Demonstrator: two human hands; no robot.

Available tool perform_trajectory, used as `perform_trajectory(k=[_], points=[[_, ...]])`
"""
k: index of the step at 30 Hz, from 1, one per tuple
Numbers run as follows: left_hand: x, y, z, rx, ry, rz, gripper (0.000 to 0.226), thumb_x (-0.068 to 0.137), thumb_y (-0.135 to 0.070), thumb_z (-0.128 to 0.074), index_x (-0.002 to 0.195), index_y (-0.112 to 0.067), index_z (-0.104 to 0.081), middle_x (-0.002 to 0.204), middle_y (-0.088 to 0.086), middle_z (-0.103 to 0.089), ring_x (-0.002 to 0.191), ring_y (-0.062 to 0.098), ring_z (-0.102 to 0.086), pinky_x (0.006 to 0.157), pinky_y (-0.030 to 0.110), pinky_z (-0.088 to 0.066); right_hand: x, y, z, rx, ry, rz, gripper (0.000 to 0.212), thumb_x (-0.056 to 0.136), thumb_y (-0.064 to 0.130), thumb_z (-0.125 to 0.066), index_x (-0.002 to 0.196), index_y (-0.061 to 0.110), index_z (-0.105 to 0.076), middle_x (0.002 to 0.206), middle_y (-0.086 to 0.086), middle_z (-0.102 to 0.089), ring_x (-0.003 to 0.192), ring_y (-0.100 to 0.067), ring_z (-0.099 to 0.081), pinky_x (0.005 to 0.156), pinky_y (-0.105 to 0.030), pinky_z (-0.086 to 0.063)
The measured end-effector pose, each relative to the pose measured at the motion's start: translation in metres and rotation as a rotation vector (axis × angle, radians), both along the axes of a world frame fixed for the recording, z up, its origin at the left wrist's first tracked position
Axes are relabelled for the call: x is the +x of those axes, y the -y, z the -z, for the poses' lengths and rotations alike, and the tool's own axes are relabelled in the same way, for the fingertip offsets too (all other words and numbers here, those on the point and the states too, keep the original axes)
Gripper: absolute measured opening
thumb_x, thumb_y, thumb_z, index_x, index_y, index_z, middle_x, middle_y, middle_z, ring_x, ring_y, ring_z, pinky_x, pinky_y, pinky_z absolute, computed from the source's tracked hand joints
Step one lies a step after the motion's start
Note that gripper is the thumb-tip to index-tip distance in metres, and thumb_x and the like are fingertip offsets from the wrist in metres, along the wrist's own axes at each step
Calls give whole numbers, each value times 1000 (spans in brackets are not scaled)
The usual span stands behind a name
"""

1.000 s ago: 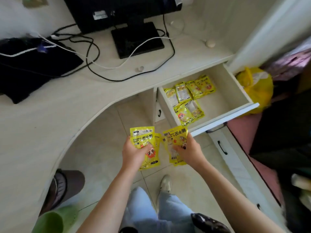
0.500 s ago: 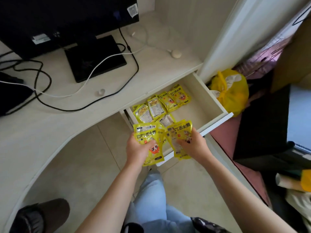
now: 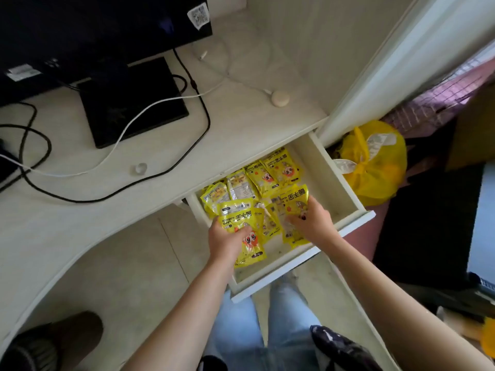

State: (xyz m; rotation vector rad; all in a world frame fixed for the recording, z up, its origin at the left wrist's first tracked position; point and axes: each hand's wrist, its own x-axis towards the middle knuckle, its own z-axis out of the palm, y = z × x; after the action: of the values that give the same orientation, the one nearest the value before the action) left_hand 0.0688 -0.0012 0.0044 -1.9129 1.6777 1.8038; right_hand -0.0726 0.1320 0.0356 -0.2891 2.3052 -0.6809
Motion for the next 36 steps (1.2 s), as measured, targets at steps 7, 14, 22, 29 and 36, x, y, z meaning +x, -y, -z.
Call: perform_trajectory(k=[7, 14, 22, 29, 36], points=[[-39, -35, 16, -9, 51, -182, 68, 59, -24, -87, 120, -20, -55, 121, 4, -63, 108, 27, -62, 95, 44, -51, -66, -7, 22, 60, 78, -153, 44, 83, 25, -70, 122, 15, -52, 109, -6, -65, 89, -21, -58, 73, -28, -48], [-90, -76, 29, 81, 111, -414, 90, 67, -18, -85, 141, -6, -36, 143, 14, -45, 127, 32, -48, 103, 47, -43, -118, -14, 49, 80, 159, -227, 42, 80, 23, -69, 119, 16, -55, 106, -2, -67, 92, -21, -63, 70, -26, -46], [-139, -82, 68, 86, 124, -403, 93, 74, -17, -81, 148, -9, -25, 152, 13, -34, 138, 32, -35, 110, 43, -35, -142, -10, 93, 136, 236, -110, 40, 82, 24, -70, 116, 12, -52, 105, -5, -63, 98, -27, -62, 77, -35, -53], [-167, -78, 100, 28, 193, -335, 88, 73, -22, -82, 143, -10, -31, 148, 12, -39, 135, 33, -39, 105, 44, -37, -151, -2, 134, 133, 281, -16, 33, 80, 19, -73, 107, 13, -54, 97, -1, -63, 91, -23, -61, 75, -29, -48], [-173, -74, 117, -43, 249, -242, 65, 70, -27, -82, 125, -14, -49, 129, 8, -55, 119, 33, -54, 94, 43, -48, -150, 8, 158, 158, 345, -32, 43, 72, 16, -77, 112, 12, -61, 101, -5, -70, 87, -24, -66, 71, -29, -53]])
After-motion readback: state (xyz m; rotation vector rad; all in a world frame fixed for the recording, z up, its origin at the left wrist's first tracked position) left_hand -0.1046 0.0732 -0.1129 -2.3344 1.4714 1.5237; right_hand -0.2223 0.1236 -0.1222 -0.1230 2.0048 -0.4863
